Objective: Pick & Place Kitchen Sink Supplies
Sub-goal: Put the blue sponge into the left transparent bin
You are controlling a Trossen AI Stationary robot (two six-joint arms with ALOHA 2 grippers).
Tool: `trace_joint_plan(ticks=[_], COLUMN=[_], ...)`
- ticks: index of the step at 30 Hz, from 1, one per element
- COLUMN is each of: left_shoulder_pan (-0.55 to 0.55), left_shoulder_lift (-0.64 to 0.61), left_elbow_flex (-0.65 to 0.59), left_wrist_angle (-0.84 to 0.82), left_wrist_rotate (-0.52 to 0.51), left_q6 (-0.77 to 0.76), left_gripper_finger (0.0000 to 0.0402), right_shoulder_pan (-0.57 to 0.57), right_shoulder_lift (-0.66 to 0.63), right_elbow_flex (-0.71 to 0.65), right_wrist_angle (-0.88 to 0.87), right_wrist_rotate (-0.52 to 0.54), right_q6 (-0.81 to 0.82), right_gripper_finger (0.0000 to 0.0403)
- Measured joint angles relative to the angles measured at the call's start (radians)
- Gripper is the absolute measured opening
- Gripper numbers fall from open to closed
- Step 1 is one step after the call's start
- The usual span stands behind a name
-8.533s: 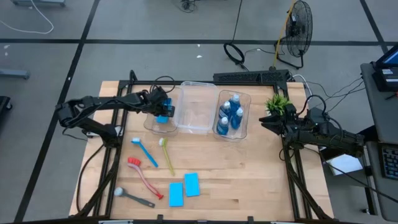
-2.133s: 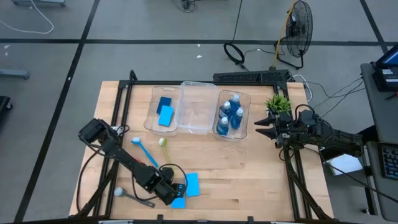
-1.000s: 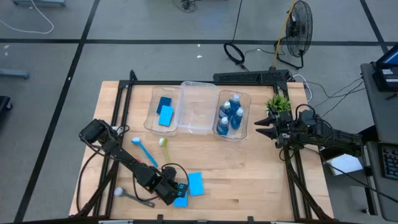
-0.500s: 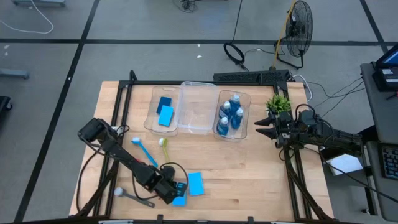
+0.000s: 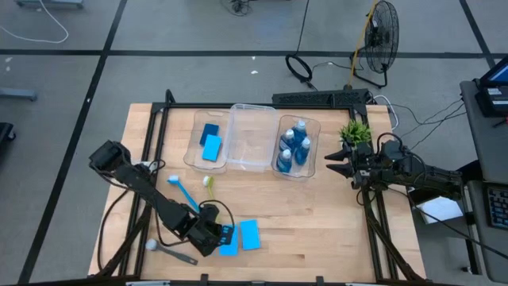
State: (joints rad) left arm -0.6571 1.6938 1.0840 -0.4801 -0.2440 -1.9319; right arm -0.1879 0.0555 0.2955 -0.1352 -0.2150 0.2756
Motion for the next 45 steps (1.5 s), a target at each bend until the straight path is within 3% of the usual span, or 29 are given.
trace_joint_plan(ticks=[9,19,27,38,45], left_shoulder_pan=[0.01,0.074,0.186,0.498,0.764], left_shoulder_lift=[-0.129,-0.289,-0.417,-0.532,-0.544], left_elbow_flex=[0.001,0.001,0.002,0.002,0.002], left_wrist_angle=[-0.09,-0.297,-0.474,-0.611,-0.624], left_wrist_rotate=[-0.114,-0.15,-0.159,-0.187,-0.165], left_q6=[0.025,0.107,0.217,0.534,0.795], left_gripper_finger=[0.0,0.0,0.0,0.0,0.0], right_shoulder_pan=[0.0,0.0,0.0,0.0,0.0], right_shoulder_lift=[0.0,0.0,0.0,0.0,0.0], right_elbow_flex=[0.0,0.0,0.0,0.0,0.0], right_wrist_angle=[0.0,0.0,0.0,0.05,0.124], right_wrist_rotate=[0.0,0.001,0.003,0.012,0.1], right_q6=[0.0,-0.007,-0.019,-0.063,-0.108], right_gripper_finger=[0.0141,0.0141,0.0141,0.0141,0.0141])
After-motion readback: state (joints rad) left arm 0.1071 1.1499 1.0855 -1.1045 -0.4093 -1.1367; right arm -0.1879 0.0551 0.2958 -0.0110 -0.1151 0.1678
